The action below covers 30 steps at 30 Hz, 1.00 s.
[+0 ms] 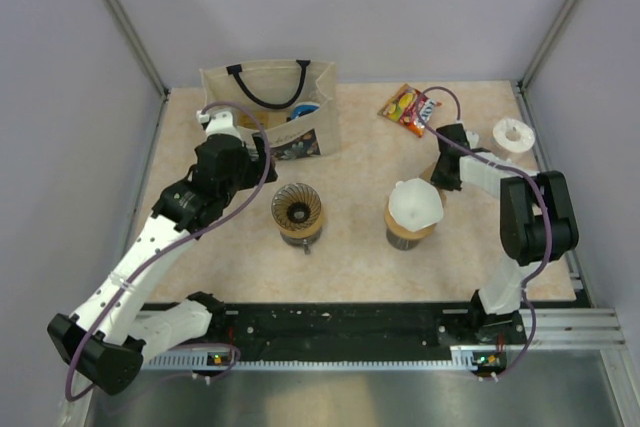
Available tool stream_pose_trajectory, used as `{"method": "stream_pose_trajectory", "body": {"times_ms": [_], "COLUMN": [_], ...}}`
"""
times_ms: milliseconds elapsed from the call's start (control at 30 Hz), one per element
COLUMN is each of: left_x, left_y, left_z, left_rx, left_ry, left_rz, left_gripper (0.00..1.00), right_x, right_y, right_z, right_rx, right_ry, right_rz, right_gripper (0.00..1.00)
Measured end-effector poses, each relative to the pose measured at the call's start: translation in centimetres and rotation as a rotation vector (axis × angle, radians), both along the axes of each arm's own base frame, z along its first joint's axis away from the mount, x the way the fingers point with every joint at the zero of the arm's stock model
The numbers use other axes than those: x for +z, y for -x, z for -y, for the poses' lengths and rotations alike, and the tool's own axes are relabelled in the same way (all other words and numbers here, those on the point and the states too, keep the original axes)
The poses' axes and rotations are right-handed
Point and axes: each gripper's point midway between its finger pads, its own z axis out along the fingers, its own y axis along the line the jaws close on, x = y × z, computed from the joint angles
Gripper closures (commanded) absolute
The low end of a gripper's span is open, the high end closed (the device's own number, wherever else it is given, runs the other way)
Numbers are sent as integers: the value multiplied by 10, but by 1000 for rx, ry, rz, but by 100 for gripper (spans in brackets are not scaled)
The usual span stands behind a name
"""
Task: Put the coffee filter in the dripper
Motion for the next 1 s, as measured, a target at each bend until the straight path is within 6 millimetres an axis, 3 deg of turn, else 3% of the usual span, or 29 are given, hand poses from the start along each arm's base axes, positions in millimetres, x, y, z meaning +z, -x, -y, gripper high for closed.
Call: {"method": "stream_pose_trajectory", "body": {"times_ms": [200,300,367,500,567,700,800,900,1000], "left_x": [0,0,0,3,8,20,34,47,56], "left_y": [0,0,1,1,2,4,5,3,3], "left_z": [0,2,4,18,30,65,98,131,157], "left_rx": [-1,-11,-26,-101,-161,-336,-484,-611,-700], "left_ry": [1,3,7,31,57,140,209,255,278], "left_rz": [0,-1,-1,2,9,27,43,47,52], "left_gripper": [1,1,1,1,1,1,1,1,1], "right_x": [2,19,43,123,166,233,263,282,295], "right_y": [0,-2,-7,-16,-16,-3,14,30,45], "right_z": [-1,-2,-4,-10,-18,-43,-74,-117,-146], "right_rx": [24,61,85,139,179,306,427,582,692], "right_ry": [1,8,6,-21,-56,-160,-220,-268,-300], "right_rz": [1,38,104,319,435,610,686,719,740], "right_gripper": [100,100,100,100,100,100,100,100,100]}}
